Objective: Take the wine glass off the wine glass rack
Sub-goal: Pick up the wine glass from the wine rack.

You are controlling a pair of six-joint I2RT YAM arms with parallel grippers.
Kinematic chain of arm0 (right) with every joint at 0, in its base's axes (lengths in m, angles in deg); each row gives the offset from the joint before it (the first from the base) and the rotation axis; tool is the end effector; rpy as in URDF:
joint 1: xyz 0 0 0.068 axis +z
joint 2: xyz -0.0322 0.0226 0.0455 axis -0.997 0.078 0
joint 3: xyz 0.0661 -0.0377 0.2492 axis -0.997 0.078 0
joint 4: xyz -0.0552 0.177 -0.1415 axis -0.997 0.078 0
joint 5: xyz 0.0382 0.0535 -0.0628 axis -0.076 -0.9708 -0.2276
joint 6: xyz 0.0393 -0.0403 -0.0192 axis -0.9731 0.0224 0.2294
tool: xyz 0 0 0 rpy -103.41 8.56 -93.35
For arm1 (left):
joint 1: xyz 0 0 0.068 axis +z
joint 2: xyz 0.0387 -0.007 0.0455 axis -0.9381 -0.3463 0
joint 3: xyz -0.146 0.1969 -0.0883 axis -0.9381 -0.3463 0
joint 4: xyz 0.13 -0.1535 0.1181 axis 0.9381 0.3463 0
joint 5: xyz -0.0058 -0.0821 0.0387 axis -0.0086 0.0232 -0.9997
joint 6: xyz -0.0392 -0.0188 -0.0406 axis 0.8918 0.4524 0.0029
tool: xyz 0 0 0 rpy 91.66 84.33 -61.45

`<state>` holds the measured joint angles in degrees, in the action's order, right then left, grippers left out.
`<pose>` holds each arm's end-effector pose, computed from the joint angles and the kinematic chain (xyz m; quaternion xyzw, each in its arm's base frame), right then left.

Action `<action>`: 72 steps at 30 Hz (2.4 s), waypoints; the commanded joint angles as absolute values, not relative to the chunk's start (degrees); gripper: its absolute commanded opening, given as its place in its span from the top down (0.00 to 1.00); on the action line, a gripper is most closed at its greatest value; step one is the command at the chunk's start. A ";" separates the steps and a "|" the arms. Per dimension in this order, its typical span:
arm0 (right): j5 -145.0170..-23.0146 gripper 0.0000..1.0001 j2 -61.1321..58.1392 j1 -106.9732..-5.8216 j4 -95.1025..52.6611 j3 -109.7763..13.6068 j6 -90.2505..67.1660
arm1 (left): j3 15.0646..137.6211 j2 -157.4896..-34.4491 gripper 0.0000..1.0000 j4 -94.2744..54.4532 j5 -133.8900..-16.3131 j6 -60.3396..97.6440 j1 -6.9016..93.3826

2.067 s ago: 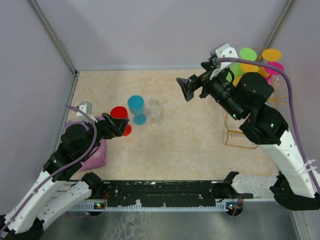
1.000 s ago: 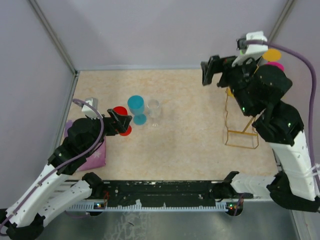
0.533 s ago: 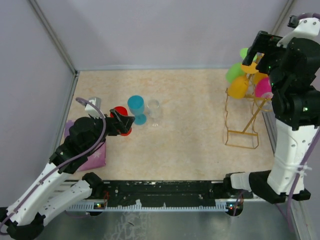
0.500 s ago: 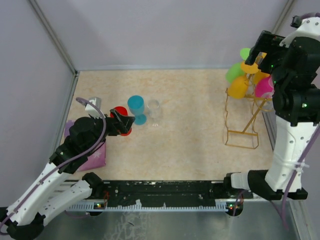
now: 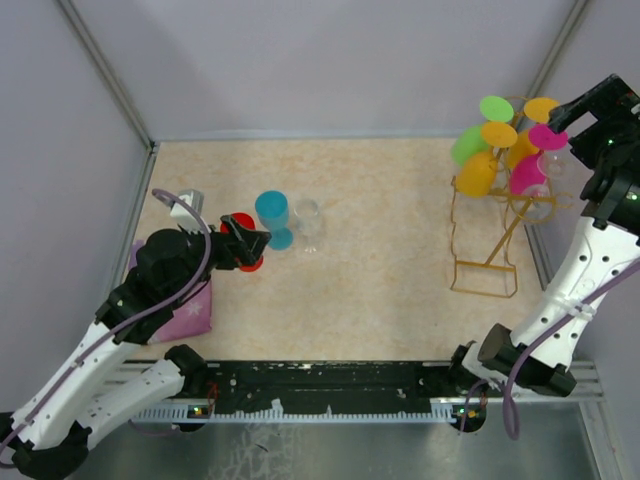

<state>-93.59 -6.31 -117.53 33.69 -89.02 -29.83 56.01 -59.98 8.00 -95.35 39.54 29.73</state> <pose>0.1737 -0.0934 0.5119 0.2956 0.7334 0.0825 0.6066 0.1101 -0.0805 0.3508 -0.0133 0.7830 -0.2983 0.5457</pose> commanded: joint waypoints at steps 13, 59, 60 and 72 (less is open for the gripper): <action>-92.08 0.17 -10.16 -120.84 25.37 -75.25 -34.17 | 57.62 -58.71 0.01 7.74 -94.87 38.31 29.88; -97.41 0.63 -10.52 -126.26 12.18 -57.73 -41.02 | 56.34 -60.97 0.01 6.29 -94.61 38.67 29.93; -97.31 0.64 -10.44 -126.22 12.20 -57.78 -41.03 | 56.39 -60.96 0.01 6.28 -94.61 38.58 29.93; -96.77 0.83 -11.62 -126.23 12.18 -57.19 -41.12 | 56.30 -61.12 0.01 6.28 -94.72 37.83 29.93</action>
